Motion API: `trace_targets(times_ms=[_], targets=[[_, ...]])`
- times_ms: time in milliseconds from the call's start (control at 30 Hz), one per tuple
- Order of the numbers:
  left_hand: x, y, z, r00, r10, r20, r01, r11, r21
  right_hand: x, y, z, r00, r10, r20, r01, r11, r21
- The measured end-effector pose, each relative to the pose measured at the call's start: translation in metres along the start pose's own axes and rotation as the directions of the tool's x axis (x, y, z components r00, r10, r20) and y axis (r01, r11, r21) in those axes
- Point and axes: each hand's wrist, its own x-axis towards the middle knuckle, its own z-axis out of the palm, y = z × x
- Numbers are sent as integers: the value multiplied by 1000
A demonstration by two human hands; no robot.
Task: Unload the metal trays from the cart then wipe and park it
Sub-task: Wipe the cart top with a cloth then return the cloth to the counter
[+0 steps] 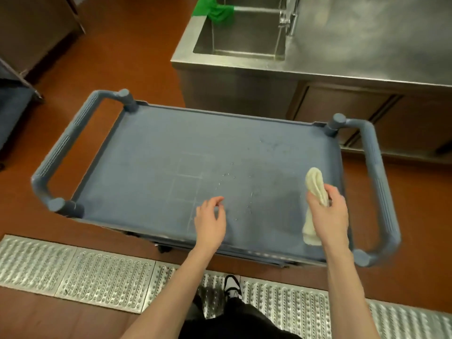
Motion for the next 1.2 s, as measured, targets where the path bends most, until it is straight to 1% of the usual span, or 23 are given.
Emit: trace_targets(times_ms=[33,67,100,133,200,233,267,300,333,400,467,500,567,633,700,867,1033,1133,1200], targets=[[0,-3,3,999,30,12,-31,996,89,-1,5,1,997,-37,-70,25,987,-158],[1,-7,5,998,56,33,-61,985,162,-4,9,4,991,-67,-111,30,952,-305],[1,-11,7,995,81,61,-92,970,225,-8,12,8,989,-75,-127,19,917,-398],[2,-14,10,990,105,90,-127,951,283,-12,16,15,992,-60,-112,4,896,-445],[3,-19,15,982,139,129,-178,910,374,-19,24,31,1000,8,5,-5,892,-451],[3,-21,17,979,149,137,-192,894,404,-23,28,39,996,49,72,-13,905,-426],[4,-23,18,977,163,136,-206,880,427,-28,32,47,990,76,118,-25,923,-385],[5,-24,19,974,182,135,-224,867,445,-32,37,53,989,74,127,-24,934,-355],[6,-26,19,969,207,136,-247,852,461,-34,41,57,995,28,100,9,935,-354],[10,-30,18,953,265,146,-302,806,510,-31,53,61,991,-129,35,132,901,-414],[12,-32,17,937,311,160,-346,751,563,-21,64,62,971,-237,21,211,816,-538],[12,-33,16,934,318,161,-351,738,576,-16,69,63,969,-246,35,217,768,-603],[10,-35,15,937,311,157,-343,737,582,-12,77,68,974,-192,119,221,698,-681],[9,-35,16,940,305,151,-334,744,578,-10,86,74,974,-109,199,218,688,-692],[10,-35,17,943,297,150,-329,756,566,-7,91,80,971,-82,224,218,685,-695],[11,-35,21,947,297,121,-312,763,565,-7,90,86,966,-132,223,252,671,-697],[9,-33,22,949,300,98,-300,766,569,-26,75,115,933,-188,308,349,685,-639],[8,-33,21,949,299,103,-302,764,570,-35,65,133,911,-226,345,405,651,-642],[7,-33,20,951,295,97,-297,776,557,-35,63,135,908,-242,342,414,646,-642]])
